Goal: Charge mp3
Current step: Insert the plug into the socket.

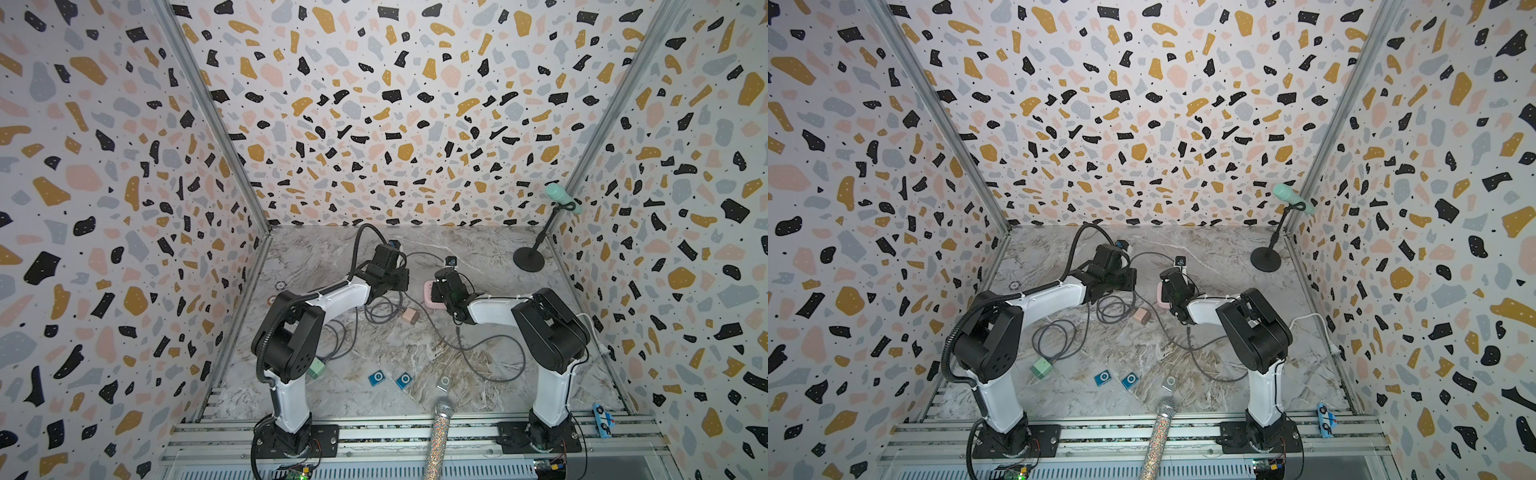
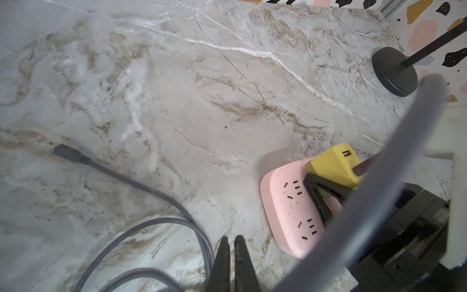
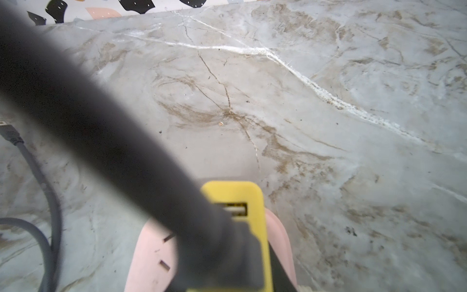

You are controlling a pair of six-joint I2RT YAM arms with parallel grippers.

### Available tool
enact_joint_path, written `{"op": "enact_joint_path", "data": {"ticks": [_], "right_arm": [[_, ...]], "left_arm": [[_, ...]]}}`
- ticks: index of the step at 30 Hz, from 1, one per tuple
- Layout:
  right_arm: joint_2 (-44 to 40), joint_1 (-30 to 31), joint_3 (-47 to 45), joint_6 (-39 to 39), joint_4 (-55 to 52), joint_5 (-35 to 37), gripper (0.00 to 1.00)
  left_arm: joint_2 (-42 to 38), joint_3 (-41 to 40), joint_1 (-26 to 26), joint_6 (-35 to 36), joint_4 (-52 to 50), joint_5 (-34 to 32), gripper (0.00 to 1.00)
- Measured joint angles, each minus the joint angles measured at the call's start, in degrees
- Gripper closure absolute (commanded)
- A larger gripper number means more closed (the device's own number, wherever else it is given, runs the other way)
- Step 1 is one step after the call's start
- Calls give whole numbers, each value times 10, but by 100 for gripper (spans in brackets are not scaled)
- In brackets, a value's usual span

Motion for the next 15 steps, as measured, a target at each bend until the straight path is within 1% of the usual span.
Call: {"op": "enact_joint_path", "data": {"ticks": [7, 8, 10, 11, 15], "right_arm": [[3, -10, -4, -16, 0, -28, 100], [2, -10, -6, -17, 2, -29, 96], [-7, -10, -9, -16, 3, -31, 94], [-11, -10, -11, -17, 2, -33, 91], [-23, -9, 0, -19, -31, -41, 72]], "left_arm": [[0, 19, -5, 7, -16, 0, 96], [0, 20, -6, 7, -18, 0, 96], [0, 21, -6, 9, -22, 0, 96], [0, 21, -7, 9, -23, 0, 96], [0, 21, -7, 9, -24, 0, 96]]}}
